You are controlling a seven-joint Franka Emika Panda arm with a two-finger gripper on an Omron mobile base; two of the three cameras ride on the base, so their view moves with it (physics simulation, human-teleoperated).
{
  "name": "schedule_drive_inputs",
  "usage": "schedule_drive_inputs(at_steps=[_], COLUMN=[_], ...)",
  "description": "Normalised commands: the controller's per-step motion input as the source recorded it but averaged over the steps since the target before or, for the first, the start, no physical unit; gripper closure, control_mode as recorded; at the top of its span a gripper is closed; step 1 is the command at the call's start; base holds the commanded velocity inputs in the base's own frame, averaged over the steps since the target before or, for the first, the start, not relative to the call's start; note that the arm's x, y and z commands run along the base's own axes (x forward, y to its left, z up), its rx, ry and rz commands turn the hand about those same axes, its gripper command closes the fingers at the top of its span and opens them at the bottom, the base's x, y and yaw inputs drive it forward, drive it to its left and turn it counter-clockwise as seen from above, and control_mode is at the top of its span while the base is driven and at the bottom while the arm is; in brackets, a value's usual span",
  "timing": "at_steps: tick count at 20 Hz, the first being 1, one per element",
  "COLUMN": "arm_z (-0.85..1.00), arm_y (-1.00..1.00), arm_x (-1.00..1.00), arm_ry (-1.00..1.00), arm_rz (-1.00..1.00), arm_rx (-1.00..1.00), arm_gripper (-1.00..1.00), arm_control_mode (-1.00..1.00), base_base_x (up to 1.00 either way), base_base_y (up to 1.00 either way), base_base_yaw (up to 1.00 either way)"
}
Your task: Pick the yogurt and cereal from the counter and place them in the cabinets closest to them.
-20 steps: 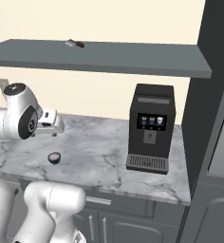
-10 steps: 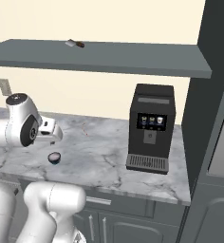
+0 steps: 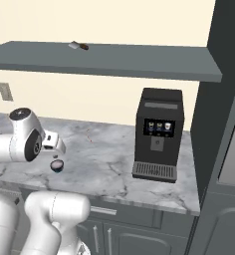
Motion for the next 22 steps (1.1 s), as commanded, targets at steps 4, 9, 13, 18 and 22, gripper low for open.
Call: schedule_drive_inputs(at_steps=[4, 9, 13, 18, 22], arm_z=[-0.31, -0.28, -0.16, -0.15, -0.16], arm_y=[0.09, 0.08, 0.01, 0.01, 0.06], arm_x=[0.09, 0.15, 0.17, 0.22, 0.26], arm_ry=[0.0, 0.0, 0.0, 0.0, 0.0], arm_rz=[0.0, 0.0, 0.0, 0.0, 0.0], arm_rx=[0.0, 0.0, 0.0, 0.0, 0.0], arm_gripper=[-1.0, -1.0, -1.0, -1.0, -1.0], arm_control_mode=[-1.0, -1.0, -1.0, -1.0, -1.0], base_base_x=[0.0, 0.0, 0.0, 0.0, 0.0], base_base_y=[0.0, 0.0, 0.0, 0.0, 0.0], base_base_yaw=[0.0, 0.0, 0.0, 0.0, 0.0])
